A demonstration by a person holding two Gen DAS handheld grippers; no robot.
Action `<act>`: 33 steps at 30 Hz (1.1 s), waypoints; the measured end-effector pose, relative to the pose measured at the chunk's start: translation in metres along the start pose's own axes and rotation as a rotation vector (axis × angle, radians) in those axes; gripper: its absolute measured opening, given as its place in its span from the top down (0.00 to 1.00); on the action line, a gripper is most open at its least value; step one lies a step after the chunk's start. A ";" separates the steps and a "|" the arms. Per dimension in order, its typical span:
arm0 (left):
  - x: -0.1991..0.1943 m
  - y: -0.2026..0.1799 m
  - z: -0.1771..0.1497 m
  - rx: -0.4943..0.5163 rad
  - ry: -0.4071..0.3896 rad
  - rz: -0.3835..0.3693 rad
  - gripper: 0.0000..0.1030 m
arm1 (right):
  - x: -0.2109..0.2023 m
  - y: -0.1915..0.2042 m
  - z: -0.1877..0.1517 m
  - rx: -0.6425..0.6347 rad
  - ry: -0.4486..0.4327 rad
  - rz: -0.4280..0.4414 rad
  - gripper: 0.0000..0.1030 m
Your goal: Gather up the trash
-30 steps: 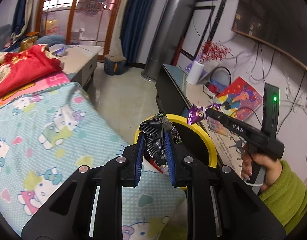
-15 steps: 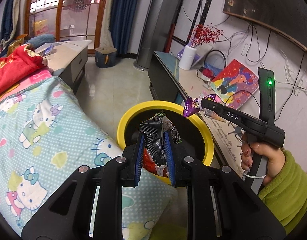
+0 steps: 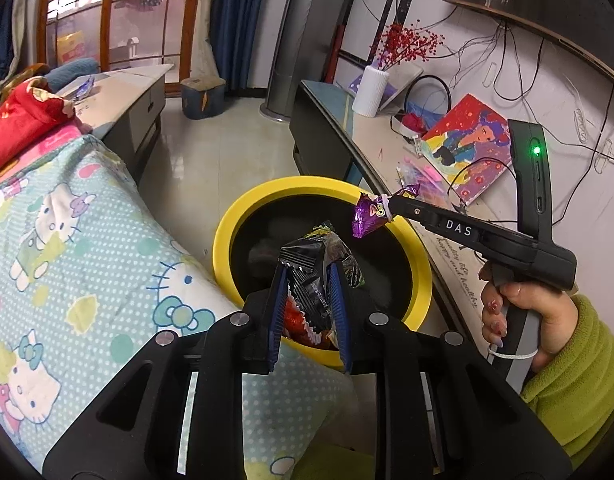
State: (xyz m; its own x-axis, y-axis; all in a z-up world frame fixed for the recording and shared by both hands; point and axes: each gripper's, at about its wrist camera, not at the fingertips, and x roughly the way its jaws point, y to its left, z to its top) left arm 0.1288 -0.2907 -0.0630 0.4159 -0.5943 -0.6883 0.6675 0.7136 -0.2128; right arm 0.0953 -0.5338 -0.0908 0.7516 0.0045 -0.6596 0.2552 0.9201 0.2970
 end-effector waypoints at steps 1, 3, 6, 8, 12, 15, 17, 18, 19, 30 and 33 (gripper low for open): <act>0.003 -0.001 -0.001 0.005 0.005 0.003 0.85 | 0.002 -0.001 -0.001 0.004 0.006 0.004 0.80; 0.008 -0.001 -0.002 0.006 0.014 0.004 0.85 | 0.005 0.000 -0.001 0.006 0.019 0.005 0.79; 0.013 -0.003 -0.002 0.000 0.024 0.002 0.84 | 0.008 0.000 -0.002 0.008 0.029 0.010 0.78; 0.016 -0.002 -0.003 -0.004 0.030 0.000 0.84 | 0.011 0.000 -0.003 0.010 0.036 0.013 0.75; 0.019 0.000 -0.005 -0.018 0.040 -0.001 0.79 | 0.013 0.001 -0.003 0.017 0.037 0.015 0.69; 0.022 -0.001 -0.006 -0.024 0.043 -0.002 0.70 | 0.011 0.000 -0.002 0.021 0.030 0.009 0.63; 0.019 0.000 -0.007 -0.028 0.038 -0.005 0.63 | 0.009 0.000 -0.002 0.023 0.024 0.004 0.56; 0.018 0.000 -0.007 -0.029 0.037 -0.005 0.58 | 0.007 0.000 -0.002 0.021 0.020 0.003 0.54; 0.016 0.001 -0.008 -0.033 0.033 -0.001 0.50 | 0.006 0.001 -0.001 0.017 0.016 0.000 0.51; -0.025 0.034 -0.008 -0.133 -0.042 0.058 0.11 | -0.028 0.022 0.006 -0.047 -0.065 -0.024 0.19; -0.037 0.041 -0.009 -0.151 -0.064 0.087 0.11 | -0.037 0.033 0.006 -0.069 -0.084 -0.033 0.15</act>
State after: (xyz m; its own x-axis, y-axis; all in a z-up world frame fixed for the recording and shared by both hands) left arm 0.1351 -0.2365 -0.0521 0.5095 -0.5468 -0.6644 0.5291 0.8080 -0.2593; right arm 0.0797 -0.5058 -0.0521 0.7924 -0.0562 -0.6074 0.2401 0.9441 0.2258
